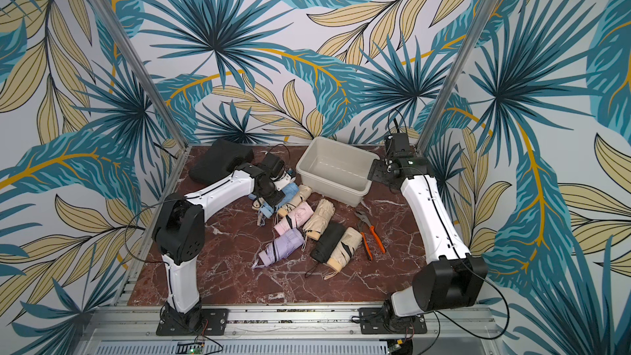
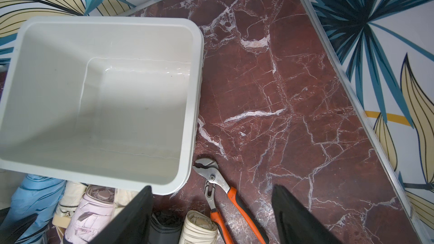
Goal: Put the umbrella into the storage box
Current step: Pick up the umbrella from the center of the board.
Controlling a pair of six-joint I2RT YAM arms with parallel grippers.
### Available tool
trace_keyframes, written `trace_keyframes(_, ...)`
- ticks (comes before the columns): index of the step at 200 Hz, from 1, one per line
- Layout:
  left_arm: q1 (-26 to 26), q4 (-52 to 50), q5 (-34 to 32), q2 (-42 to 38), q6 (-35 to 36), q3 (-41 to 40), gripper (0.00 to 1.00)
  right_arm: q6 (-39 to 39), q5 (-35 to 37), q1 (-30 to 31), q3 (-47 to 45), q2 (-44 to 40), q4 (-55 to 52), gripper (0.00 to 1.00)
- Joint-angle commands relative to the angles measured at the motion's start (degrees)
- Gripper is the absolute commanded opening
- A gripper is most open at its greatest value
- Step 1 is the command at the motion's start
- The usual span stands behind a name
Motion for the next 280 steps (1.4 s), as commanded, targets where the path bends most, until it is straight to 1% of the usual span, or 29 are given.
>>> trace_keyframes(1, -0.2, -0.7, 2.7, -5.2, -2.5, -1.3, 0.21, 0.3, -0.2, -0.1, -1.8, -1.6, -0.7, 0.81)
trace_keyframes(44, -0.2, 0.4, 4.2, -11.1, -7.2, -3.5, 0.08, 0.3, -1.1, -0.1, -2.4, -3.5, -0.7, 0.82)
trace_keyframes(62, -0.2, 2.2, 5.1, -14.9, -11.1, -4.8, 0.05, 0.3, -1.5, -0.1, -2.3, -4.3, -0.7, 0.81)
trace_keyframes(78, -0.2, 5.7, 6.4, -18.6, -16.2, -6.7, 0.01, 0.5, -2.3, -0.1, -2.1, -5.0, -0.6, 0.81)
trace_keyframes(106, -0.2, 15.3, 8.4, -25.5, -29.1, -11.6, 0.00, 1.1, -5.7, -0.1, -1.9, -5.8, -0.1, 0.82)
trace_keyframes(133, -0.2, 26.6, 8.7, -31.5, -43.1, -17.8, 0.00, 2.4, -11.4, -0.1, -2.1, -6.6, 1.4, 0.82)
trace_keyframes(160, -0.2, 38.7, 7.6, -36.8, -56.8, -25.2, 0.00, 5.4, -20.6, 0.1, -3.0, -6.9, 4.9, 0.81)
trace_keyframes(182, -0.2, 45.1, 4.8, -39.7, -67.6, -29.5, 0.00, 9.4, -28.8, 1.4, -4.6, -7.2, 9.3, 0.81)
trace_keyframes(198, -0.2, 50.1, 3.7, -41.1, -74.2, -32.2, 0.00, 12.4, -33.2, 4.0, -7.0, -7.9, 14.3, 0.81)
trace_keyframes(212, -0.2, 54.7, 2.2, -42.4, -79.3, -34.5, 0.00, 14.6, -34.8, 7.6, -9.5, -8.6, 19.5, 0.81)
trace_keyframes(232, -0.1, 62.7, 0.8, -43.6, -84.4, -37.8, 0.00, 18.3, -36.8, 13.6, -13.1, -9.2, 28.8, 0.84)
trace_keyframes(250, -0.1, 67.9, 0.6, -43.7, -88.2, -39.5, 0.00, 23.7, -38.8, 18.2, -16.2, -8.7, 38.3, 0.86)
trace_keyframes(260, -0.1, 69.9, 0.7, -43.6, -89.6, -40.0, 0.00, 26.3, -38.9, 20.2, -17.5, -8.0, 43.8, 0.92)
trace_keyframes(268, -0.1, 70.7, 0.8, -43.5, -90.5, -40.2, 0.00, 27.7, -38.4, 21.7, -17.7, -7.0, 46.4, 0.95)
trace_keyframes(280, -0.1, 71.1, 0.8, -43.4, -91.2, -40.3, 0.00, 28.6, -38.1, 23.7, -17.2, -5.2, 49.2, 0.95)
